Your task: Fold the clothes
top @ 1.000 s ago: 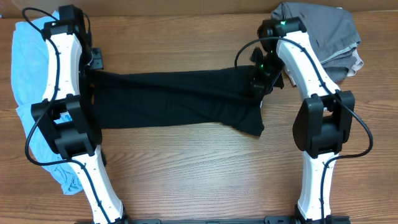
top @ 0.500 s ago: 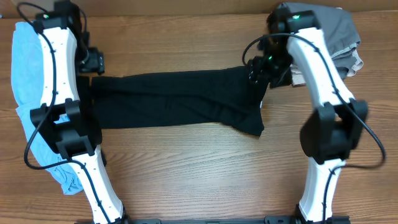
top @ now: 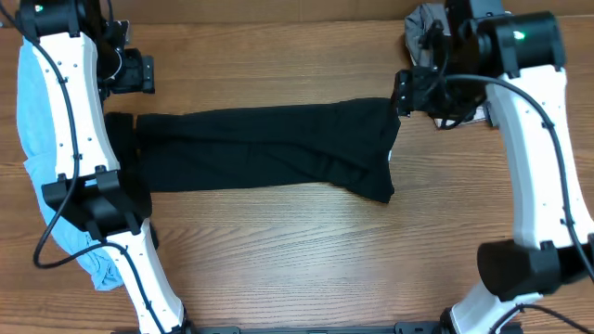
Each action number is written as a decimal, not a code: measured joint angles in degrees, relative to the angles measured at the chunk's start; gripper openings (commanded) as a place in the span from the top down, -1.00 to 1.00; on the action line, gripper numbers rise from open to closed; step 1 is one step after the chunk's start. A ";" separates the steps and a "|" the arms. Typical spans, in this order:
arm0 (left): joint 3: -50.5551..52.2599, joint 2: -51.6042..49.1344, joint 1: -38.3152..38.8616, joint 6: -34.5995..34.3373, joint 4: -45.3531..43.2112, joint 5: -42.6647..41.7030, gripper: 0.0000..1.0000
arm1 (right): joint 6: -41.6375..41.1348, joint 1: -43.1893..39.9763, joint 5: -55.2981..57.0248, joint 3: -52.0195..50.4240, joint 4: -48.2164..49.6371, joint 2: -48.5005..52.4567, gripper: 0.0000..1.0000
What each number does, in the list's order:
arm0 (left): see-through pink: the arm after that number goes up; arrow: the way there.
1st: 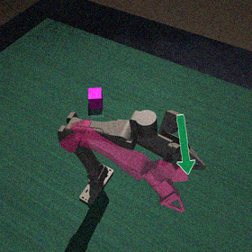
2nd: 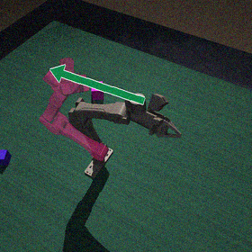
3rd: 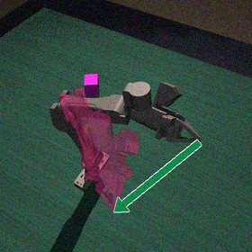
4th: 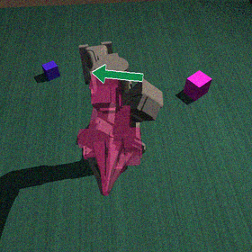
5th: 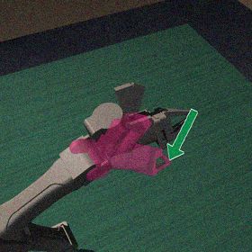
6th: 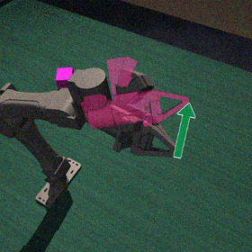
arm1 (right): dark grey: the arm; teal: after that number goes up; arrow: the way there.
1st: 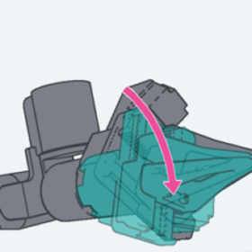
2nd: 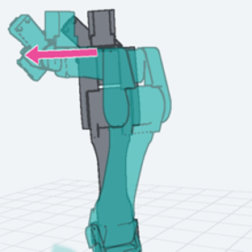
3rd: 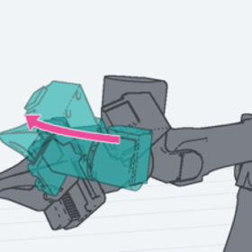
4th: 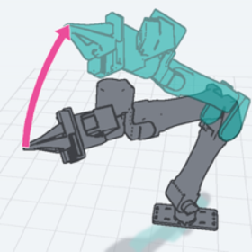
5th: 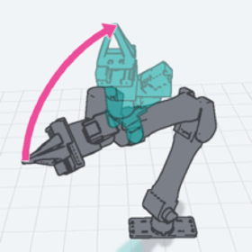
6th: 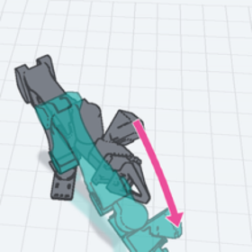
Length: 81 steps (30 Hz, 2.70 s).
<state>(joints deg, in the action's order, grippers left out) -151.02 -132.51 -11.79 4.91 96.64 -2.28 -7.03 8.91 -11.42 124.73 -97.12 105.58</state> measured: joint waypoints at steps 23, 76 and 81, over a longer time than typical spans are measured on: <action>-1.20 19.85 0.07 -0.07 -1.01 -6.99 -0.85 | -12.17 5.03 3.30 -43.15 44.87 -6.29 0.63; 7.39 -0.70 1.49 2.95 -5.16 -13.31 -0.89 | -8.24 -14.12 -10.05 -54.75 57.66 6.32 -0.43; 19.56 -0.72 1.70 4.31 -6.73 -14.08 -0.79 | -7.74 -14.14 -10.82 -54.66 57.66 6.29 -0.47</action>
<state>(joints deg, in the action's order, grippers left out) -131.46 -133.23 -10.09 9.21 89.91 -16.36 -14.76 -5.23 -22.24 70.06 -39.46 111.87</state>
